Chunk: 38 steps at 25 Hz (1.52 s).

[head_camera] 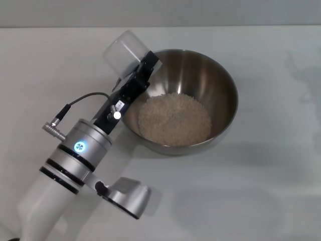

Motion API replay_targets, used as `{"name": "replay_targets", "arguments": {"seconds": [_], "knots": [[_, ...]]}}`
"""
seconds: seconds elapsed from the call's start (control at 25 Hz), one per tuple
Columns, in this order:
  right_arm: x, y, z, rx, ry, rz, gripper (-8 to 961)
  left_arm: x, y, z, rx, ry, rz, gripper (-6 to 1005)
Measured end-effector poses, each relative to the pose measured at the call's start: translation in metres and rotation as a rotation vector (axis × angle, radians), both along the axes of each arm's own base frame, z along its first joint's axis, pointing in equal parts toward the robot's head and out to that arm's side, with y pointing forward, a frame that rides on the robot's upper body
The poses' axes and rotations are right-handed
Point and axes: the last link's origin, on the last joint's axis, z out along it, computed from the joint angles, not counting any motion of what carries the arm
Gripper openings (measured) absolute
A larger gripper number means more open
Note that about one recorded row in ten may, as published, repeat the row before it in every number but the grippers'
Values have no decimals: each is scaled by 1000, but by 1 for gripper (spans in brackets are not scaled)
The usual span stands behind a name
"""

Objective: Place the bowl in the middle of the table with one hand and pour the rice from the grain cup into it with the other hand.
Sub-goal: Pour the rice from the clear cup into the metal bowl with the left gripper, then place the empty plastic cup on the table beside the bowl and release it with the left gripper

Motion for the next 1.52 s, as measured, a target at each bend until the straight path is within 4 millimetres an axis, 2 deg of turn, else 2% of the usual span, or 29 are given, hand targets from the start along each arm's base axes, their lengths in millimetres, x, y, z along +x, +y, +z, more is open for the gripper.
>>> {"name": "replay_targets", "arguments": {"seconds": [0.16,0.36,0.64,0.68,0.72,0.76,0.96,1.12,1.24,1.28,1.52], "knots": [[0,0,1,2,1,0,816,0,2,6,16,-41,15,42],[-1,2,1,1,3,5,816,3,0,3,-42,-121,38,44],[-1,3,0,-3,-1,2,816,14,7,20,-171,-585,185,45],[-1,3,0,-2,0,1,816,13,10,28,-209,-749,232,46],[-1,3,0,-2,0,1,816,13,10,28,-209,-749,232,46],[-1,3,0,-2,0,1,816,11,12,32,-225,-832,256,46],[0,3,0,-3,2,0,817,-12,27,57,-310,-1300,388,48],[0,3,0,-3,3,0,817,-35,38,65,-369,-1563,501,49],[-1,3,0,-3,4,1,817,-51,44,64,-409,-1697,599,49],[-1,3,0,-3,4,1,817,-61,47,61,-430,-1776,666,50],[0,2,0,-4,4,0,817,-85,52,57,-445,-1902,787,51]]}}
